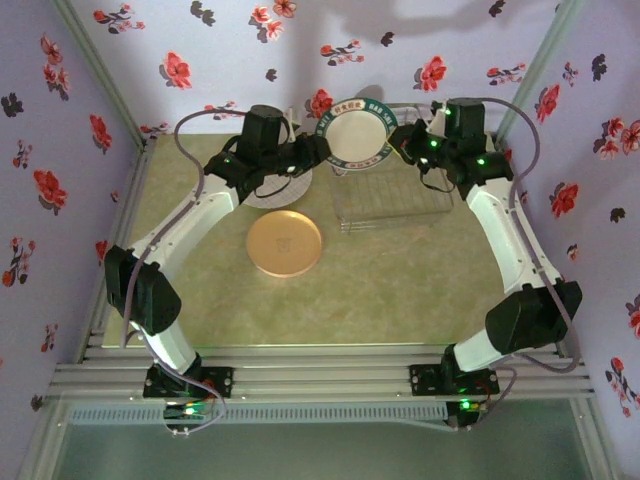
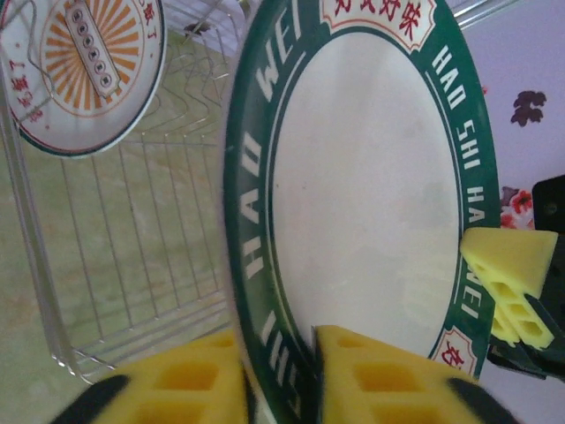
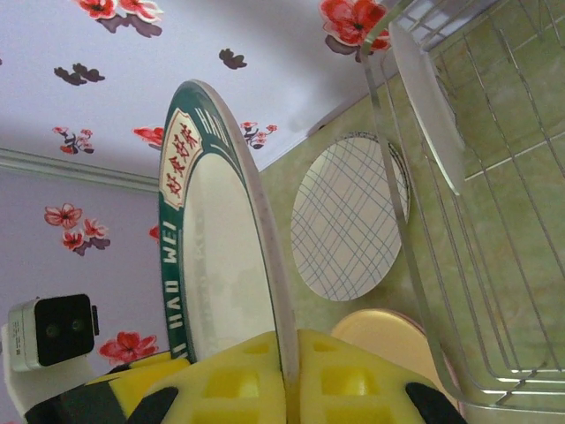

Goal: Unload the plates from the dish rack

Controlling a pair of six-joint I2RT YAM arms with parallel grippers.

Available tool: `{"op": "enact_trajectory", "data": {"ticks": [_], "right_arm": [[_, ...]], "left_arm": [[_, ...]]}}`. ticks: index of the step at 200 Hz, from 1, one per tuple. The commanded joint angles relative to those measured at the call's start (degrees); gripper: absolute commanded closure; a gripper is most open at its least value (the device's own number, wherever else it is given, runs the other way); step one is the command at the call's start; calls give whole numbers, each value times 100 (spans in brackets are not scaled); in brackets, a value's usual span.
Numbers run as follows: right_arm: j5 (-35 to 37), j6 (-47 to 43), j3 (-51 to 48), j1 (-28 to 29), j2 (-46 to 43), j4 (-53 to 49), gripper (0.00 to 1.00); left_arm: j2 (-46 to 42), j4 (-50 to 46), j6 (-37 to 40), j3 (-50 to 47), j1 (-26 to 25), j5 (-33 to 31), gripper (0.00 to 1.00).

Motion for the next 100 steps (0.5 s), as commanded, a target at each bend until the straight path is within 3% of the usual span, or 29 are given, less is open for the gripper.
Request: {"op": "enact_trajectory", "data": {"ticks": [1,12,72,84,100], "right_arm": [[-199,158,-61,21,-237,389,100],[-199,181,-95,20,-234,416,100],[-128,-60,-2,121,-198,218,100],[-23,-205,56,160,-193,58,79],[181,-408,126,211,-213,-141,66]], "left_arm": [[47,15,-13,183,-43,-33,91],[38,7,-31,164,-43,-44,100],[-180,163,-104,-25,20,-24,100],[-287,288,-147,-134,79,11,100],[-441,427,-208,-273,173,91,100]]}}
